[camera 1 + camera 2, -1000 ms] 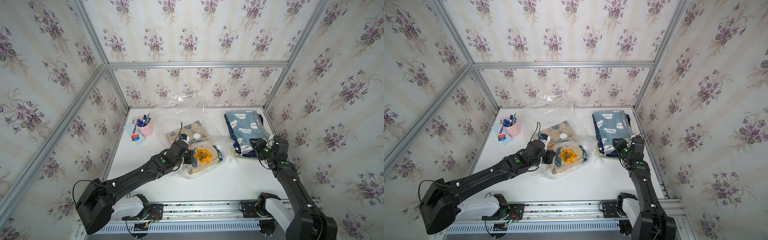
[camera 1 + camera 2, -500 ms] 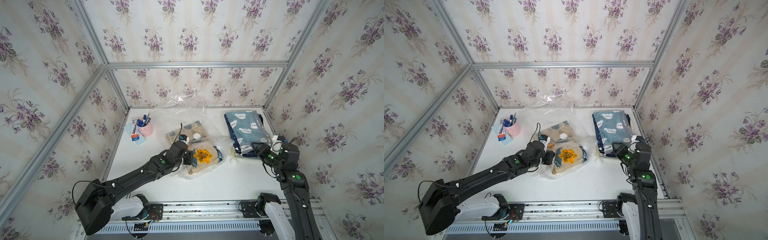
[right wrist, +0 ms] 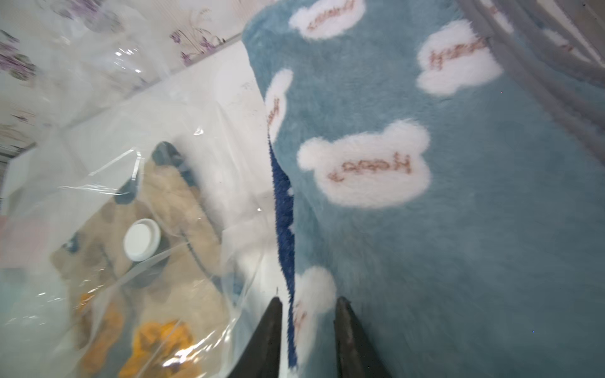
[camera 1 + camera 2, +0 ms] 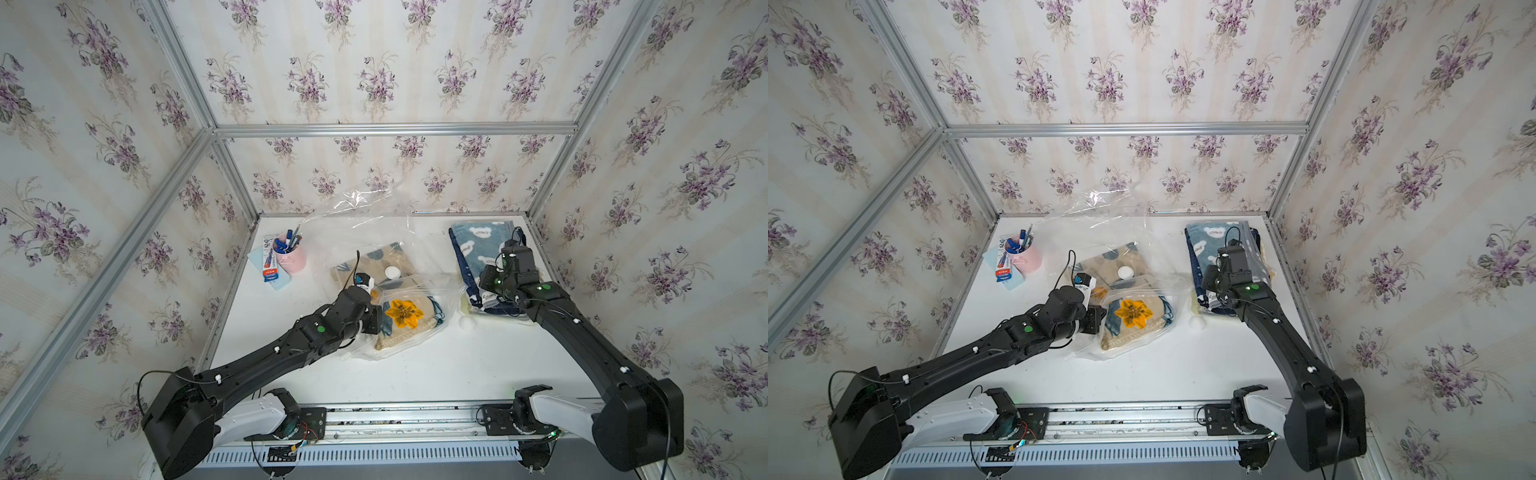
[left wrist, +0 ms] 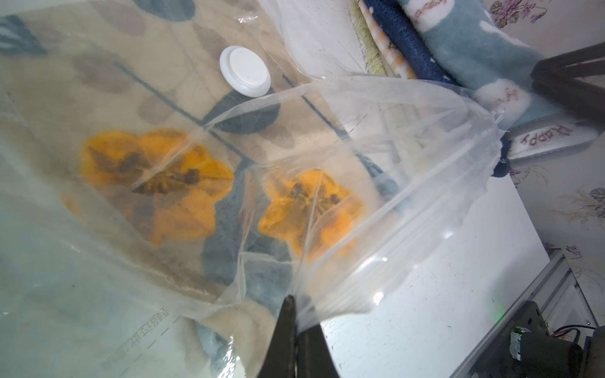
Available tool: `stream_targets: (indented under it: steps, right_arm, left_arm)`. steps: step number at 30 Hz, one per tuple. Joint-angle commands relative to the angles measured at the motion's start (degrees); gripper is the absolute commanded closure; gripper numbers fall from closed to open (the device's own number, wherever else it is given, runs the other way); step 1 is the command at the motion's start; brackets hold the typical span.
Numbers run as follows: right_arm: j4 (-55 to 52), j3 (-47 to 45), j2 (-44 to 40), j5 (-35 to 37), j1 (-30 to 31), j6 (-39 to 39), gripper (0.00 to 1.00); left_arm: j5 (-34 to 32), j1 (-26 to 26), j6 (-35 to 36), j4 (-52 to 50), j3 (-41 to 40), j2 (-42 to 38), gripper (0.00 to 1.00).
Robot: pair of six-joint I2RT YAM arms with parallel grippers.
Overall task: Take the blanket out of the vacuum bag
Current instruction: Adjust the blanket at the center of the board.
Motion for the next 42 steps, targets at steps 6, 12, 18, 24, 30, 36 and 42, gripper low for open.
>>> stream_targets:
  steps: [6, 12, 18, 24, 30, 36, 42]
  right_arm:
    - [1.7, -0.8, 3.4, 10.4, 0.5, -3.8, 0.45]
    - [2.2, -1.7, 4.4, 12.2, 0.5, -4.0, 0.43]
    - [2.4, -1.7, 6.2, 10.9, 0.5, -4.2, 0.44]
    - [2.4, -1.5, 6.3, 10.8, 0.5, -4.2, 0.65]
    - [3.3, -0.7, 2.8, 8.7, 0.5, -4.4, 1.00]
    - [4.2, 1.6, -1.2, -3.0, 0.5, -3.5, 1.00]
    - [2.2, 4.2, 0.9, -9.6, 0.4, -1.8, 0.93]
  left_arm:
    - [-1.9, 0.1, -0.1, -3.2, 0.3, -2.1, 1.00]
    - [-1.0, 0.1, -0.3, -2.8, 1.7, 0.1, 1.00]
    - [-0.5, 0.1, -1.1, -3.1, 1.3, 0.0, 1.00]
    - [-0.8, 0.1, -1.4, -3.5, 1.3, -1.1, 1.00]
    - [-1.1, 0.1, -1.0, -4.4, 1.8, -1.1, 1.00]
    - [-1.1, 0.1, -0.8, -4.4, 2.4, -0.7, 1.00]
    - [0.0, 0.1, -0.5, -4.5, 3.9, 0.3, 1.00]
